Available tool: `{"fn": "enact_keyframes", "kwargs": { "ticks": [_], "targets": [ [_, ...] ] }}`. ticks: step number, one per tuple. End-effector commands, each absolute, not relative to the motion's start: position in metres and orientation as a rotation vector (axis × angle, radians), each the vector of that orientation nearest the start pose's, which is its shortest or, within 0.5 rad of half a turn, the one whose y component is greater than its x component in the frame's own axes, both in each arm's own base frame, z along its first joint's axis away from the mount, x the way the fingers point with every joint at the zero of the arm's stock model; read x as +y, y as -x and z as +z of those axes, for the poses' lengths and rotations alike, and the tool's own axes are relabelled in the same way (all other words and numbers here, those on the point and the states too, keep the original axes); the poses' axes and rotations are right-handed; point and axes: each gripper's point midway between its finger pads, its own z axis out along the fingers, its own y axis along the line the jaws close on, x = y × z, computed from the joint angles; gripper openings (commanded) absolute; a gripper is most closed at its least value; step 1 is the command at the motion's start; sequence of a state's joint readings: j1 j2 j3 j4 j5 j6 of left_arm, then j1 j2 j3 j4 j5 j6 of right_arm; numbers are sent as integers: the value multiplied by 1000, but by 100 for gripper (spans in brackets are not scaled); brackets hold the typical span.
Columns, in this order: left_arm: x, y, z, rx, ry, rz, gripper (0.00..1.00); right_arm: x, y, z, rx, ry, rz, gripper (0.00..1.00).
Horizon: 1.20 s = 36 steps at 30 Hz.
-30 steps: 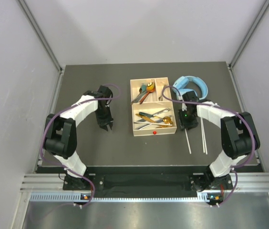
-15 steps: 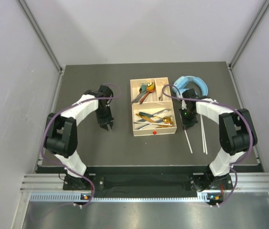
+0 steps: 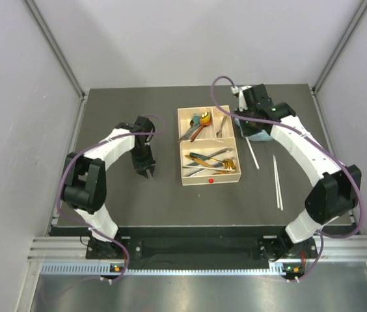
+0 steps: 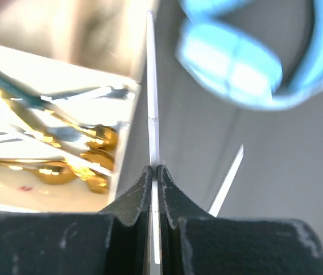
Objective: Sort the eating utensils into containers
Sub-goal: Pick up the chopstick from the center of the board, then place the chopstick in the storage box.
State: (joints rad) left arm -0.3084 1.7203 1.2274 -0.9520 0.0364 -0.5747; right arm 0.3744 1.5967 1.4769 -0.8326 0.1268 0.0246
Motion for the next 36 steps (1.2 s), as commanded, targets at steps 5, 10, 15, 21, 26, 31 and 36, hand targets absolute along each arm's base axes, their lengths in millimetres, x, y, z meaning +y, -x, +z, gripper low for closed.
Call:
{"fn": "enact_keyframes", "kwargs": {
  "ticks": [5,10,15,21,26,31,36],
  "targets": [
    [-117,-282,63,3004,389,-114,29,227,-359,199,2269,1036,131,0],
    [-113,-276,62,3010,384,-90,29,267,-362,209,2114,1168,170,0],
    [-112,-274,59,3017,385,-85,29,283,-364,207,2016,1309,201,0],
    [-111,-273,56,3023,382,-81,29,296,-353,190,2011,1381,271,0],
    [-110,-270,55,3032,376,-75,29,310,-337,156,2048,1440,352,0],
    [-102,-270,58,3010,388,-21,29,314,-316,131,2077,1486,374,0],
    [-103,-266,54,3010,436,-51,30,308,-306,119,2112,1487,387,0]
  ]
}}
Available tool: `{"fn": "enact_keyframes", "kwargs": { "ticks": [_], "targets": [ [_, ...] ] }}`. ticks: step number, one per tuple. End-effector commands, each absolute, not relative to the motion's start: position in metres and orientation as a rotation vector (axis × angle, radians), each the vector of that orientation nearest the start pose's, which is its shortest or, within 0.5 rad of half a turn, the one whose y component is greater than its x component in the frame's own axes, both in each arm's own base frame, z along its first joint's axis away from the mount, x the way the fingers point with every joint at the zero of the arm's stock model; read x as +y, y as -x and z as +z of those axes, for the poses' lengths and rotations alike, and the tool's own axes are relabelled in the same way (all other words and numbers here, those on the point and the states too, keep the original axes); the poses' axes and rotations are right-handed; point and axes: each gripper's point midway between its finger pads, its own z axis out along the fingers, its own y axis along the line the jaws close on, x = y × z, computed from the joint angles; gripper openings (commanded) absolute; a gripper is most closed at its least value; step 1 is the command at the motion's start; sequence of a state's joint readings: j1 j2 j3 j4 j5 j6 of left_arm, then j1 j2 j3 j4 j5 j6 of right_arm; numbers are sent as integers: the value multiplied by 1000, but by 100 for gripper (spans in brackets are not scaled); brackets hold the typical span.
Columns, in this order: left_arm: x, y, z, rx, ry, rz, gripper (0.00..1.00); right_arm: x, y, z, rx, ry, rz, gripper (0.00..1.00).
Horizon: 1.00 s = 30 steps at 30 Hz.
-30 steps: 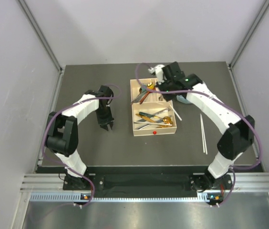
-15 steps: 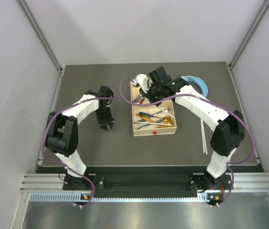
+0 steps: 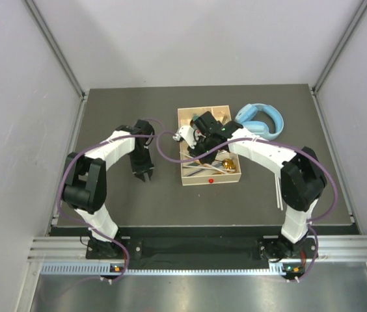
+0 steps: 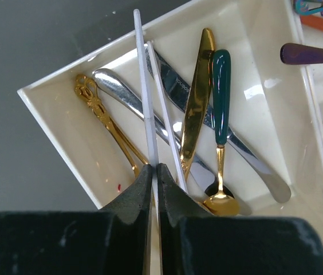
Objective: Sort the eating utensils into containers
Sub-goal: Place the chopstick in the storage box.
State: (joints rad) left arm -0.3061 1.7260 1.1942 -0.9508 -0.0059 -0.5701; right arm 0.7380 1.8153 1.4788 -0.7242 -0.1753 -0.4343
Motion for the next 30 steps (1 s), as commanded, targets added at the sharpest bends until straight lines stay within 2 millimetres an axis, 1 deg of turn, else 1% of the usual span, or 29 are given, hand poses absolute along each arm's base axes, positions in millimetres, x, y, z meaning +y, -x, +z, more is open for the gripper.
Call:
{"fn": "enact_keyframes", "kwargs": {
  "ticks": [1,7,11,24,27,30],
  "targets": [
    [-104,-266,54,3011,438,-50,30,308,-304,117,2117,1491,390,0],
    [-102,-272,57,2992,444,-45,31,303,-298,113,2147,1485,395,0],
    [-101,-271,56,2995,444,-40,31,298,-294,103,2185,1476,391,0],
    [-99,-264,52,3004,443,-38,30,290,-295,84,2232,1457,340,0],
    [-99,-265,53,3003,440,-39,30,290,-295,81,2241,1450,342,8],
    [-99,-266,53,3000,440,-41,30,290,-296,77,2252,1444,333,11]
  ]
}}
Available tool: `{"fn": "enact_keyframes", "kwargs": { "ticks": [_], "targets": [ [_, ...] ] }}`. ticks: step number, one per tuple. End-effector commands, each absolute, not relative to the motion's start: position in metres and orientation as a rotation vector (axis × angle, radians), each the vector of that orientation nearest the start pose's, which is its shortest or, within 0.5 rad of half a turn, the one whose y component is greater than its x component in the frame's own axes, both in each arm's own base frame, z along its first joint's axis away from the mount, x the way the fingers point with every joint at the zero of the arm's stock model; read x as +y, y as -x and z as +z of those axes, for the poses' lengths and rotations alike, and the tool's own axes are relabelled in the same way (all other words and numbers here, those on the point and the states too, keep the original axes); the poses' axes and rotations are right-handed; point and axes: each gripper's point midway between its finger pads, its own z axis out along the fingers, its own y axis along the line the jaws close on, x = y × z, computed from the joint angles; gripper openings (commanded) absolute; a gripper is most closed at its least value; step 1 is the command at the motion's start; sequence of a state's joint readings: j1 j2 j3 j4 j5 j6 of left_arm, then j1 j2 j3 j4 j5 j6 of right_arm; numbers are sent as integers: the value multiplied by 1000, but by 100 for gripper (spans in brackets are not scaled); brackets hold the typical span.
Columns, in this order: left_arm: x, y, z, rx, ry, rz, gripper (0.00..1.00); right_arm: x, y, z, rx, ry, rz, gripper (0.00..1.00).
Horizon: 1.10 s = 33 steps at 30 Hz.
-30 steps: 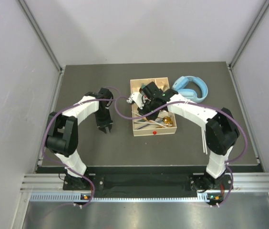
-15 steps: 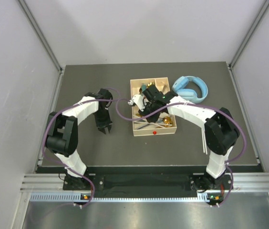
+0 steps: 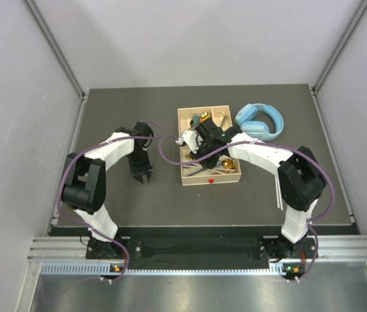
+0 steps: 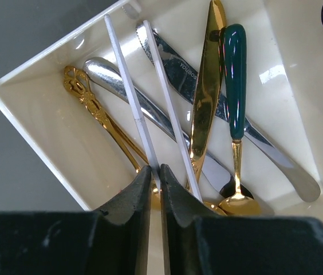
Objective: Sort the eating utensils into containers
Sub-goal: Place the chopstick in the storage box.
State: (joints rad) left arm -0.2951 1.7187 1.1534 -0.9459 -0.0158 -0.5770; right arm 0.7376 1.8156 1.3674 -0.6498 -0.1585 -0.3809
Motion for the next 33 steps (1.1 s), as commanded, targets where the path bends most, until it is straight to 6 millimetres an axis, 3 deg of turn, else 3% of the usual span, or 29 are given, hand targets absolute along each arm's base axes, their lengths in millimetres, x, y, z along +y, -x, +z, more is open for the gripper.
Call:
{"fn": "enact_keyframes", "kwargs": {
  "ticks": [1,10,12,18,19,21,27,30,33],
  "targets": [
    [-99,-266,53,3000,440,-41,30,290,-296,77,2256,1438,332,13],
    [-99,-267,54,3001,437,-48,29,292,-305,77,2268,1416,300,24],
    [-99,-267,54,2998,439,-47,29,289,-308,78,2270,1404,273,25],
    [-99,-268,54,3000,439,-51,29,268,-324,86,2273,1305,157,39],
    [-100,-268,54,2999,439,-56,29,269,-322,85,2277,1306,181,46],
    [-101,-268,52,3005,442,-60,29,271,-321,85,2283,1304,224,50],
    [-99,-266,52,3006,447,-48,29,279,-326,85,2289,1300,239,55],
    [-97,-266,52,3003,449,-42,29,275,-338,101,2288,1218,175,55],
    [-98,-268,51,3004,449,-47,29,242,-368,136,2306,961,16,55]
  ]
}}
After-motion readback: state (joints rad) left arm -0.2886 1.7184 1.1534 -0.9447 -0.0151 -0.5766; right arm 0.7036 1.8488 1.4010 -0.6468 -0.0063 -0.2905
